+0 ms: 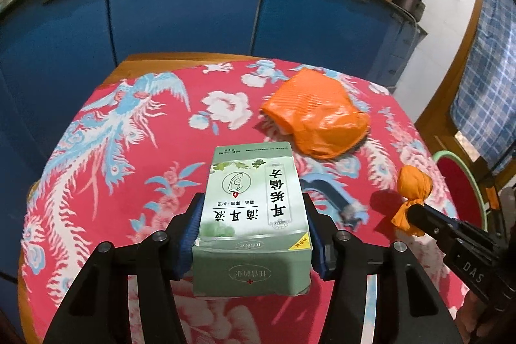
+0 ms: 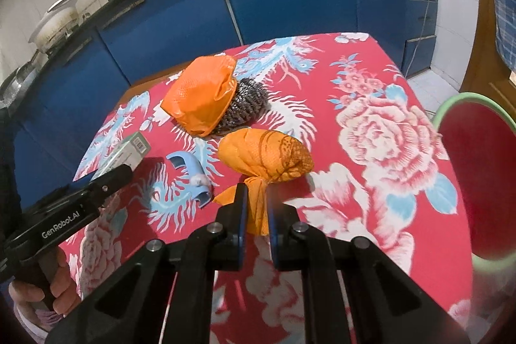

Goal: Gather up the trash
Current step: 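Grasp the orange knotted bag with the right gripper while the left gripper holds the box, then carry the green box and orange knotted bag over the red bucket, then open both grippers to drop the box and bag into the bucket, then move the left gripper to the orange mesh bag and grasp it, then grasp the blue plastic piece with the right gripper while the left gripper holds the mesh bag, then carry the orange mesh bag and blue plastic piece over the red bucket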

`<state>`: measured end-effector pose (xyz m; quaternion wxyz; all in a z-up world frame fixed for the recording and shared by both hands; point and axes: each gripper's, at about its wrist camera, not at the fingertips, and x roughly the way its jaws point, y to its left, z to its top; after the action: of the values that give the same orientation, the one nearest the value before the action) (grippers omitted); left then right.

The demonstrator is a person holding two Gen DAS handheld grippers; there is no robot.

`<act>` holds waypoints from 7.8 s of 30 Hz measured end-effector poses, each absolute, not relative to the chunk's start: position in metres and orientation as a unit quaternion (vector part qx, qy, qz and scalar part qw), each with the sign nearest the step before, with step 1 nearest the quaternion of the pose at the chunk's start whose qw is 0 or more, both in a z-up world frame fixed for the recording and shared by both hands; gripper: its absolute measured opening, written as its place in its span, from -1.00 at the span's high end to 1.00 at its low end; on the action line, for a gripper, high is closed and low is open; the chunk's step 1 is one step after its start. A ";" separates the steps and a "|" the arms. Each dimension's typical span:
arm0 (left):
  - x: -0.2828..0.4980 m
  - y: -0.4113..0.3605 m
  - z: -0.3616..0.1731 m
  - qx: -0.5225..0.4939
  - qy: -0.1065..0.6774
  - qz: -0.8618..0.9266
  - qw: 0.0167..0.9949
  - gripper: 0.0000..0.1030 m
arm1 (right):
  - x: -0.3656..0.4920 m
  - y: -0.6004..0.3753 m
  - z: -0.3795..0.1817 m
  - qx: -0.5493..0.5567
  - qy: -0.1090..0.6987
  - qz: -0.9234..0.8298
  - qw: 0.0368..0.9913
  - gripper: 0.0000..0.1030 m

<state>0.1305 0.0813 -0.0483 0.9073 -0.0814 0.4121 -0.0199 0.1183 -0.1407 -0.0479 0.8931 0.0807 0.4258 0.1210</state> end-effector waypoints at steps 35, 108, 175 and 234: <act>0.131 -0.083 -0.010 -0.010 0.393 -0.163 0.905 -0.12 | 0.069 -0.284 -0.027 0.168 0.376 0.016 0.911 0.73; 0.178 -0.101 -0.011 0.026 0.399 -0.101 0.911 -0.23 | 0.055 -0.370 -0.043 0.285 0.358 -0.040 0.888 0.12; 0.140 0.130 -0.031 -0.160 0.386 0.035 0.908 0.74 | 0.131 -0.132 -0.039 0.097 0.442 0.151 0.879 0.02; 0.123 0.035 -0.012 -0.101 0.405 -0.082 0.905 0.74 | 0.094 -0.198 -0.023 0.102 0.405 0.093 0.904 0.58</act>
<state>0.1226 0.0352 -0.0125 0.9051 -0.1013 0.4046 -0.0820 0.0944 -0.1984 -0.0230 0.9036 0.1025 0.4053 0.0935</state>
